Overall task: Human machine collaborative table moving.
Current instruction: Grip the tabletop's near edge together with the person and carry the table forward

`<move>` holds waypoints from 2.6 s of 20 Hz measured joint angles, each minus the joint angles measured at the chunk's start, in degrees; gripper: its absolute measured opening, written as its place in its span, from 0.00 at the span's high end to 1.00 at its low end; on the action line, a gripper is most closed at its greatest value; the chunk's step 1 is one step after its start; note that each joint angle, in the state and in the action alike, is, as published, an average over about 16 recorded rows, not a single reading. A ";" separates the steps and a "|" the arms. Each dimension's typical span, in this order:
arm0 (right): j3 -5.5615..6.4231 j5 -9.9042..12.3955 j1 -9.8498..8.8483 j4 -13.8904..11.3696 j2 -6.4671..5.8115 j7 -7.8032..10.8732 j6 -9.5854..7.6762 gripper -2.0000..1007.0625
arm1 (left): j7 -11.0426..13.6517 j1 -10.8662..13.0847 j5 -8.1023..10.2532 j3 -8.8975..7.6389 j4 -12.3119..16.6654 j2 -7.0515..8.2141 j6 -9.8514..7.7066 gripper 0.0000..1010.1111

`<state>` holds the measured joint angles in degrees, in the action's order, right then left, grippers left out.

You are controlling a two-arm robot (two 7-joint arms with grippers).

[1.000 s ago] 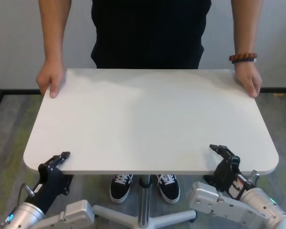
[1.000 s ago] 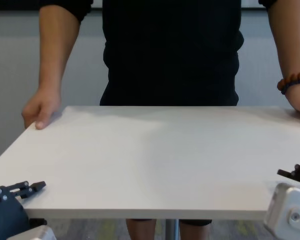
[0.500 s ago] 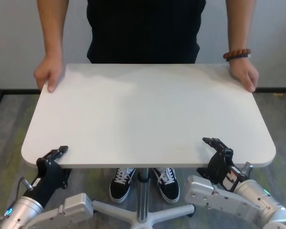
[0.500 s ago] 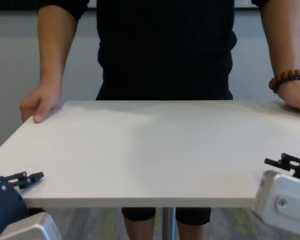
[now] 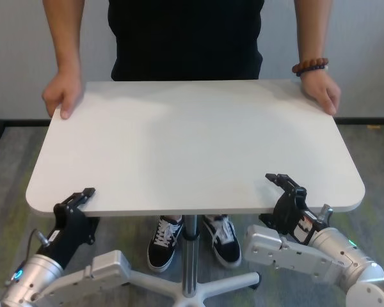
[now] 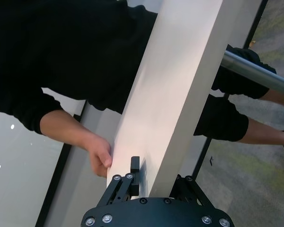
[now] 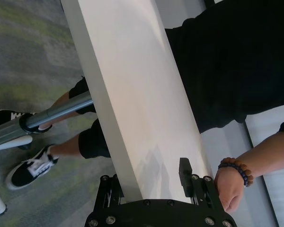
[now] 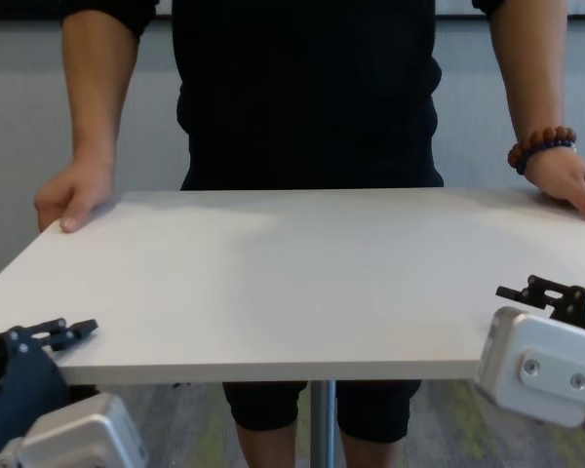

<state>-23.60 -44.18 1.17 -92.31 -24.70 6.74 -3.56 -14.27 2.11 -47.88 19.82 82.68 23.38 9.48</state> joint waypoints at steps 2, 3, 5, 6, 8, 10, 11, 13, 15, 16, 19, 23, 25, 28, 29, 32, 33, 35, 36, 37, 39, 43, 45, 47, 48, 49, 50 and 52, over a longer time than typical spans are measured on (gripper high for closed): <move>-0.03 -0.08 0.58 0.46 0.03 0.19 0.34 0.37 | -0.11 -0.55 -0.28 0.33 -0.40 -0.26 -0.12 0.69; -0.04 -0.11 0.86 0.69 0.02 0.27 0.50 0.37 | -0.18 -0.84 -0.42 0.51 -0.62 -0.40 -0.19 0.69; -0.07 -0.11 1.40 1.18 -0.01 0.41 0.82 0.37 | -0.33 -1.41 -0.73 0.89 -1.06 -0.68 -0.35 0.69; -0.08 -0.10 1.66 1.41 -0.04 0.47 0.97 0.37 | -0.42 -1.70 -0.88 1.08 -1.27 -0.83 -0.44 0.69; -0.10 -0.05 2.17 1.92 -0.12 0.55 1.28 0.37 | -0.60 -2.26 -1.17 1.46 -1.67 -1.09 -0.63 0.69; -0.12 0.05 2.71 2.48 -0.20 0.57 1.65 0.37 | -0.77 -2.79 -1.44 1.81 -2.01 -1.33 -0.82 0.69; -0.13 0.11 2.98 2.77 -0.24 0.56 1.84 0.37 | -0.85 -3.04 -1.56 1.97 -2.16 -1.43 -0.92 0.69; -0.16 0.23 3.53 3.34 -0.30 0.54 2.21 0.37 | -1.00 -3.51 -1.77 2.26 -2.44 -1.64 -1.13 0.69; -0.20 0.38 4.09 3.92 -0.36 0.48 2.58 0.37 | -1.14 -4.00 -1.95 2.54 -2.72 -1.85 -1.34 0.69; -0.22 0.45 4.38 4.21 -0.38 0.45 2.77 0.37 | -1.21 -4.22 -2.02 2.66 -2.85 -1.95 -1.43 0.69; -0.29 0.69 5.25 5.05 -0.43 0.34 3.28 0.37 | -1.36 -4.89 -2.23 3.00 -3.20 -2.25 -1.75 0.69; -0.42 0.99 6.40 6.07 -0.46 0.20 3.89 0.37 | -1.51 -5.78 -2.46 3.45 -3.64 -2.66 -2.12 0.69; -0.52 1.11 6.95 6.54 -0.46 0.14 4.14 0.37 | -1.58 -6.22 -2.56 3.67 -3.87 -2.88 -2.30 0.69; -0.70 1.22 7.72 7.17 -0.47 0.12 4.43 0.37 | -1.68 -6.87 -2.74 4.01 -4.25 -3.20 -2.53 0.69; -0.78 1.25 7.96 7.37 -0.48 0.11 4.52 0.37 | -1.72 -7.09 -2.79 4.13 -4.38 -3.30 -2.60 0.69; -1.02 1.33 8.65 8.00 -0.50 0.10 4.78 0.37 | -1.82 -7.69 -2.96 4.48 -4.78 -3.59 -2.78 0.69; -1.10 1.36 8.87 8.22 -0.50 0.09 4.86 0.37 | -1.85 -7.88 -3.01 4.59 -4.93 -3.69 -2.83 0.69; -1.27 1.40 9.30 8.71 -0.50 0.04 5.04 0.37 | -1.92 -8.24 -3.10 4.81 -5.23 -3.87 -2.93 0.69; -1.35 1.42 9.50 8.96 -0.50 0.00 5.13 0.37 | -1.97 -8.41 -3.14 4.92 -5.39 -3.96 -2.97 0.69; -1.43 1.44 9.69 9.20 -0.49 -0.04 5.21 0.37 | -2.05 -8.60 -3.18 5.02 -5.59 -4.05 -3.00 0.69; -1.59 1.48 10.06 9.72 -0.47 -0.12 5.36 0.37 | -2.22 -8.97 -3.27 5.23 -6.05 -4.24 -3.05 0.69; -1.85 1.54 10.76 10.76 -0.46 -0.26 5.62 0.37 | -2.69 -9.84 -3.38 5.57 -7.41 -4.68 -3.05 0.69; -1.94 1.58 11.08 11.28 -0.47 -0.34 5.74 0.37 | -2.96 -10.30 -3.39 5.71 -8.20 -4.92 -3.00 0.69; -2.02 1.62 11.38 11.79 -0.47 -0.44 5.84 0.37 | -3.23 -10.76 -3.36 5.84 -9.06 -5.17 -2.90 0.69; -2.06 1.65 11.54 12.06 -0.47 -0.48 5.91 0.37 | -3.39 -11.01 -3.34 5.90 -9.54 -5.31 -2.84 0.69; -2.10 1.67 11.69 12.34 -0.47 -0.51 5.97 0.37 | -3.56 -11.26 -3.32 5.97 -10.03 -5.45 -2.77 0.69; -2.15 1.70 11.84 12.62 -0.46 -0.52 6.03 0.37 | -3.73 -11.50 -3.30 6.03 -10.53 -5.59 -2.69 0.69; -2.25 1.74 12.17 13.22 -0.45 -0.55 6.17 0.37 | -4.13 -12.04 -3.27 6.18 -11.64 -5.90 -2.53 0.69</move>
<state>-25.85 -42.44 13.34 -79.09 -25.15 6.19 2.61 -18.40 -9.93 -51.15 26.01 71.04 17.47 6.95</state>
